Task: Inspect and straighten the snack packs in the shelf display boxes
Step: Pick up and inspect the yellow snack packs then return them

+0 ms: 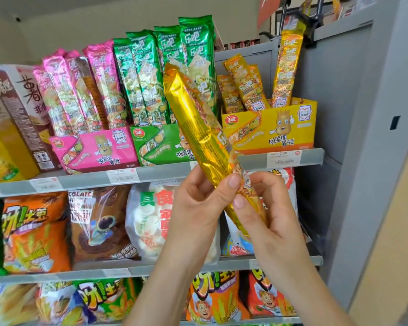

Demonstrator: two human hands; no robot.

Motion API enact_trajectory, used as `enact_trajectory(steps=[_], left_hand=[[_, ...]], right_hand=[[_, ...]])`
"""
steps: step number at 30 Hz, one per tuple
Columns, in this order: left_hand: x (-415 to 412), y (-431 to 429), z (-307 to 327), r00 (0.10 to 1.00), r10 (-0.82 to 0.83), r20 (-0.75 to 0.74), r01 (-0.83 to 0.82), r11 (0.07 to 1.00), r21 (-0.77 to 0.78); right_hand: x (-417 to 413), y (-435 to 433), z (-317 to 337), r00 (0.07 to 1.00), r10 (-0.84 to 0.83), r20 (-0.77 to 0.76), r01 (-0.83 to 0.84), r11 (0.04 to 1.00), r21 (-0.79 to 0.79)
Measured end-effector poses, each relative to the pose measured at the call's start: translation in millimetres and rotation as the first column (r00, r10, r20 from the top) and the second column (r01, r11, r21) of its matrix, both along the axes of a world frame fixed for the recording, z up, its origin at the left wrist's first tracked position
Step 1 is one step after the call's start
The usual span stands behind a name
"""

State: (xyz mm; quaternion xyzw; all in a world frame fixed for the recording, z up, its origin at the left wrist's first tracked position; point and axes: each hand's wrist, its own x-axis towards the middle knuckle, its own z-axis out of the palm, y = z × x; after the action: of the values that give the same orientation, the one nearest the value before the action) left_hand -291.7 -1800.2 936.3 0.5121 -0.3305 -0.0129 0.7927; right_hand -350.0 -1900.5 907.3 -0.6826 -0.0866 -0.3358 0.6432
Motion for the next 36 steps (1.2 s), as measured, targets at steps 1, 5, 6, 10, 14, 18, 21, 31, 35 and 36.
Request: enact_trajectory(steps=[1,5,6,10,14,18,21,31,35,36], left_hand=[[-1,1,-1,1.0,0.018,-0.005,-0.018,1.0,0.007],[-3,10,-1,0.991,0.13,0.02,-0.129,0.991,-0.029],[-4,12,0,0.989,0.149,0.02,-0.147,0.988,-0.052],[-9,20,5,0.981,0.185,-0.063,-0.192,0.972,-0.132],[-10,25,4,0.973,0.129,-0.19,-0.172,0.958,-0.231],[-11,29,2,0.968,0.083,-0.239,-0.151,0.948,-0.282],[-14,33,0,0.955,0.057,-0.29,-0.136,0.955,-0.263],[-21,49,-15,0.974,0.175,-0.147,-0.175,0.984,0.013],[-20,58,-19,0.964,0.207,-0.168,-0.206,0.978,0.028],[-21,60,-20,0.964,0.216,-0.157,-0.213,0.976,0.035]], right_hand=[[0,-1,0,1.0,0.006,-0.01,-0.006,1.0,-0.011],[-5,-5,2,0.998,0.048,-0.04,-0.052,0.994,-0.1],[-7,-7,3,0.997,0.059,-0.052,-0.065,0.988,-0.139],[-13,-8,0,0.98,0.152,-0.125,-0.178,0.958,-0.225],[-15,-4,-2,0.982,0.172,-0.074,-0.183,0.966,-0.182],[-18,5,-3,0.998,0.049,0.028,-0.045,0.989,-0.144],[-18,10,-6,0.994,-0.066,0.087,0.081,0.98,-0.183],[-13,14,-14,0.921,-0.223,0.32,0.348,0.841,-0.415],[-13,8,-16,0.93,-0.176,0.323,0.319,0.822,-0.471],[-13,6,-16,0.938,-0.157,0.31,0.298,0.822,-0.485]])
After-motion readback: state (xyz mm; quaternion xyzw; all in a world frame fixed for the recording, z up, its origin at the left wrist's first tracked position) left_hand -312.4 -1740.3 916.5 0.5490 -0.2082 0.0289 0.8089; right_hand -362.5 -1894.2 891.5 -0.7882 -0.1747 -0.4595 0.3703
